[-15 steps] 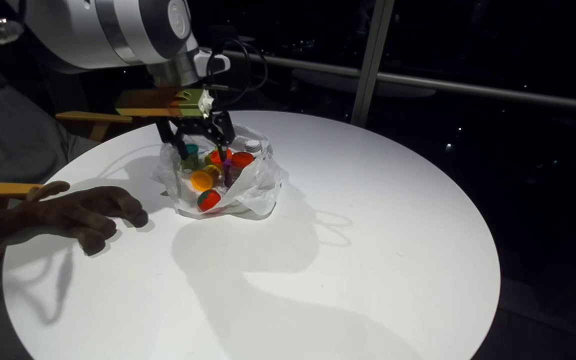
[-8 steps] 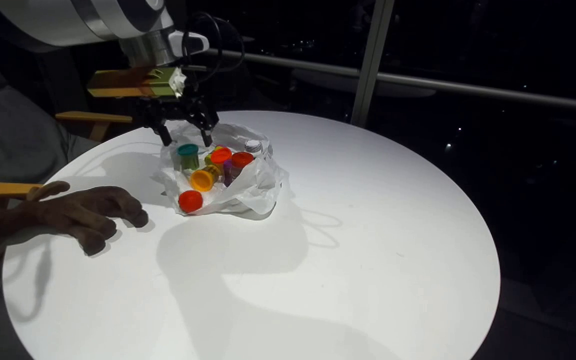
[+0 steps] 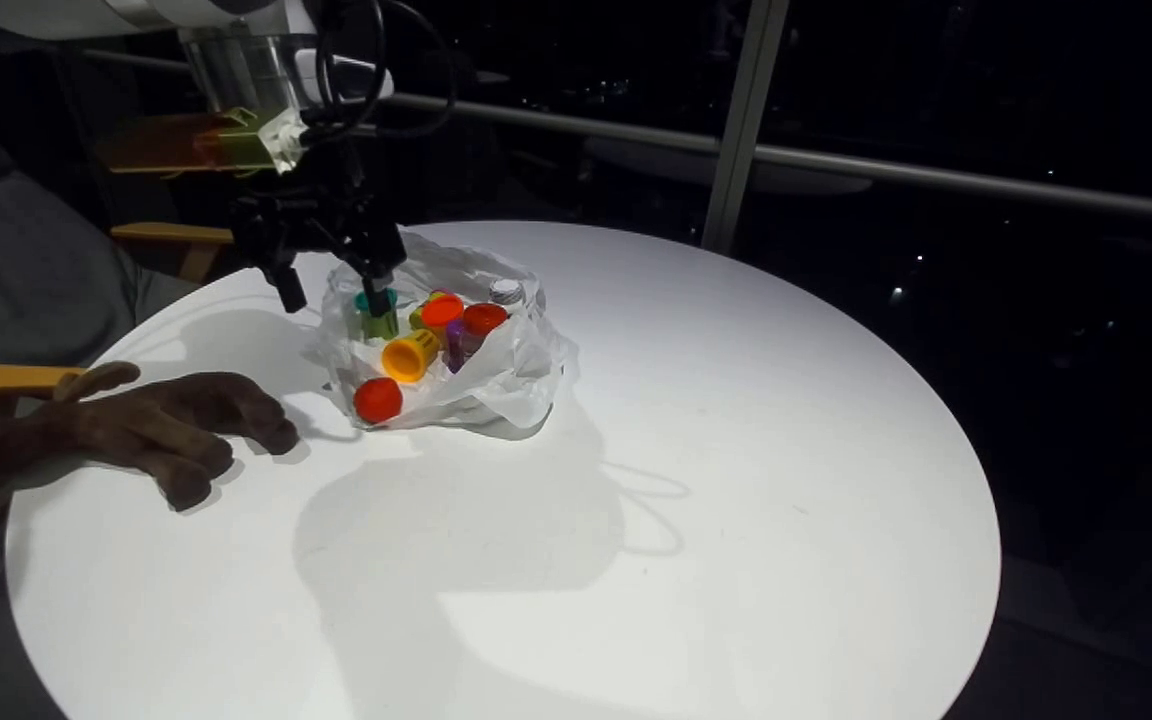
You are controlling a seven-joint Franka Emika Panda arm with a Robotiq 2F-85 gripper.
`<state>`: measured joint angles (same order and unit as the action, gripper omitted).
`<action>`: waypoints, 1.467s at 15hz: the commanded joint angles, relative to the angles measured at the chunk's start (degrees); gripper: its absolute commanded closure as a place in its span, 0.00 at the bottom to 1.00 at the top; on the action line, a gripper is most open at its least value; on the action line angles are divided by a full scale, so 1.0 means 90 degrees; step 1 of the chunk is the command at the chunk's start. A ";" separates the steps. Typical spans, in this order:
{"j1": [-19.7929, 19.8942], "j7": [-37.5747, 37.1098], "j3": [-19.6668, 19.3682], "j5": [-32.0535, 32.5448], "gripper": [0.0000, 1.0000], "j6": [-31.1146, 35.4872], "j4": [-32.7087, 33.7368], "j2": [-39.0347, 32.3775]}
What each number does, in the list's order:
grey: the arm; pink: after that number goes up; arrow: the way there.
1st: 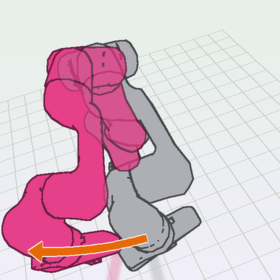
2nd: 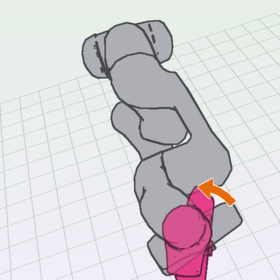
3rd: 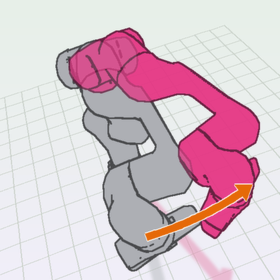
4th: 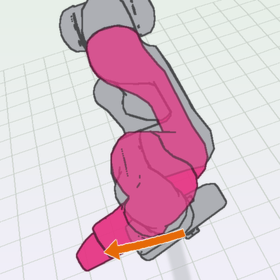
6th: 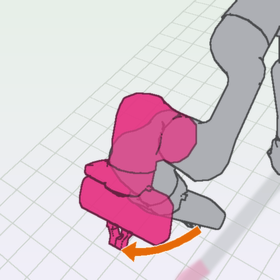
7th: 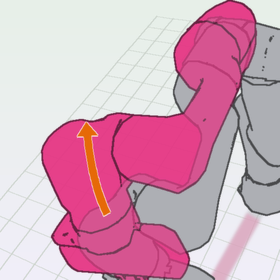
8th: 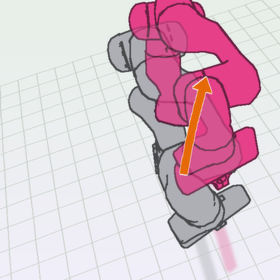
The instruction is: Put the objects on the table in the plastic
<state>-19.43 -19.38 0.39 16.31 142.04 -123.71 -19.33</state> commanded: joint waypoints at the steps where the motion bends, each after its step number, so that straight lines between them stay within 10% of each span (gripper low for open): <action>1: 0.0463 0.0411 0.0261 -0.0391 0.00 0.0324 -0.0391 0.0126; 17: 0.1625 0.2647 0.0955 -0.1922 0.00 0.1095 0.0294 -0.1319; 19: 0.1618 0.2648 0.0933 -0.1876 0.26 0.1078 0.0383 -0.1426; 22: 0.1602 0.2609 0.0896 -0.1852 0.37 0.1077 0.0431 -0.1473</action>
<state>-5.64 2.81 7.91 0.67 152.22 -121.30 -32.06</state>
